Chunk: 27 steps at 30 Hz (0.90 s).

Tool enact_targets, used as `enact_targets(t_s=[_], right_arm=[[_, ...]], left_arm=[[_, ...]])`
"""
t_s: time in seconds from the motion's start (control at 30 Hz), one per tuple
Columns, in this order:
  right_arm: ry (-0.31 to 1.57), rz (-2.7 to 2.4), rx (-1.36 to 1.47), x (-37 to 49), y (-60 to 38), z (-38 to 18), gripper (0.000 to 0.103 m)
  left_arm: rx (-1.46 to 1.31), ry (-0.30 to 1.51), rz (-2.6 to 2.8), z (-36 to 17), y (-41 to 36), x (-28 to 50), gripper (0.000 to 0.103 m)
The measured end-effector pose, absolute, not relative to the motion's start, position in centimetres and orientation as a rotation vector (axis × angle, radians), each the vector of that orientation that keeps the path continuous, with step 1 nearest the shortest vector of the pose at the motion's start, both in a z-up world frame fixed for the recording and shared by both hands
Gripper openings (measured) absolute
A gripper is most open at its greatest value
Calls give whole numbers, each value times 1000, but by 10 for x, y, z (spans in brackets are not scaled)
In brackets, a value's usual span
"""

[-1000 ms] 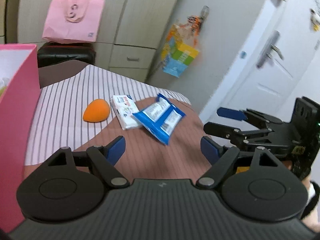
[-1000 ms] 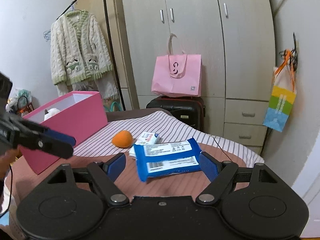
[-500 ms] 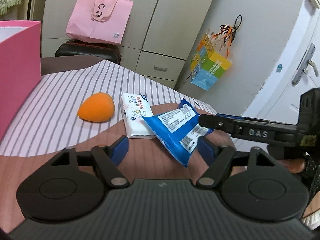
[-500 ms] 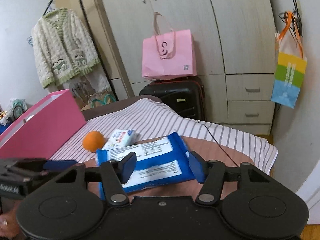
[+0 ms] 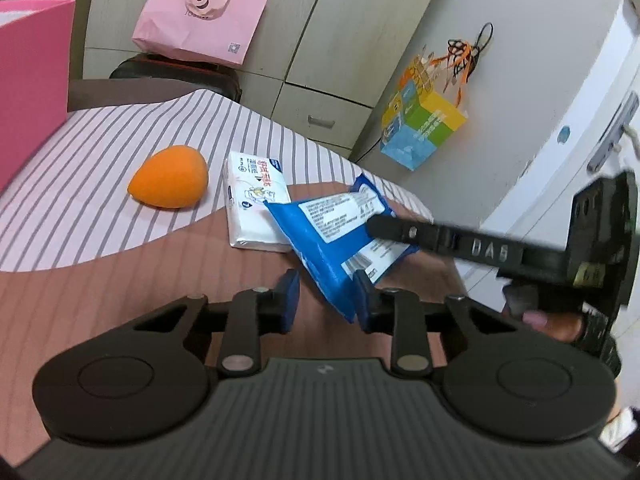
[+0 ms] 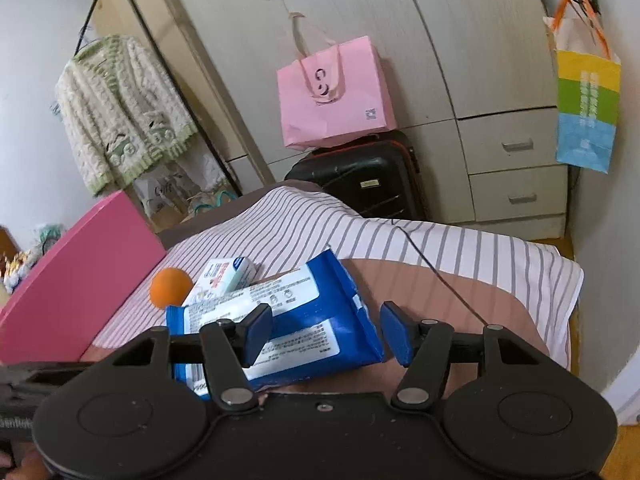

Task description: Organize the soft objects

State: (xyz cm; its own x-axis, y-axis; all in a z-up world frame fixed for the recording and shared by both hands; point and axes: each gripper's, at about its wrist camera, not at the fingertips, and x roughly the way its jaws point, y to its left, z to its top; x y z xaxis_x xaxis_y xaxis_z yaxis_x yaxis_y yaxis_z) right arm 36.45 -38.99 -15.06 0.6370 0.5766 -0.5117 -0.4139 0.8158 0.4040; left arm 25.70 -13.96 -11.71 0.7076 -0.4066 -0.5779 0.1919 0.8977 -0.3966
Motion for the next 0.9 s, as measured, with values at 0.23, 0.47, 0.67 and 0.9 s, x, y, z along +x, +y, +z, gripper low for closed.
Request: enact_targets(t_s=[0.23, 0.47, 0.67, 0.9], right_arm=[[664, 601, 240, 358, -393, -152, 47], [656, 572, 290, 335, -398, -154, 32], [668, 559, 245, 314, -384, -149, 40], [678, 482, 221, 303, -366, -141, 62]], left_arm=[[-342, 704, -300, -126, -139, 263, 30], [-273, 669, -293, -120, -143, 256, 20], [-276, 668, -295, -117, -142, 252, 21], [-256, 702, -316, -113, -141, 248, 18]])
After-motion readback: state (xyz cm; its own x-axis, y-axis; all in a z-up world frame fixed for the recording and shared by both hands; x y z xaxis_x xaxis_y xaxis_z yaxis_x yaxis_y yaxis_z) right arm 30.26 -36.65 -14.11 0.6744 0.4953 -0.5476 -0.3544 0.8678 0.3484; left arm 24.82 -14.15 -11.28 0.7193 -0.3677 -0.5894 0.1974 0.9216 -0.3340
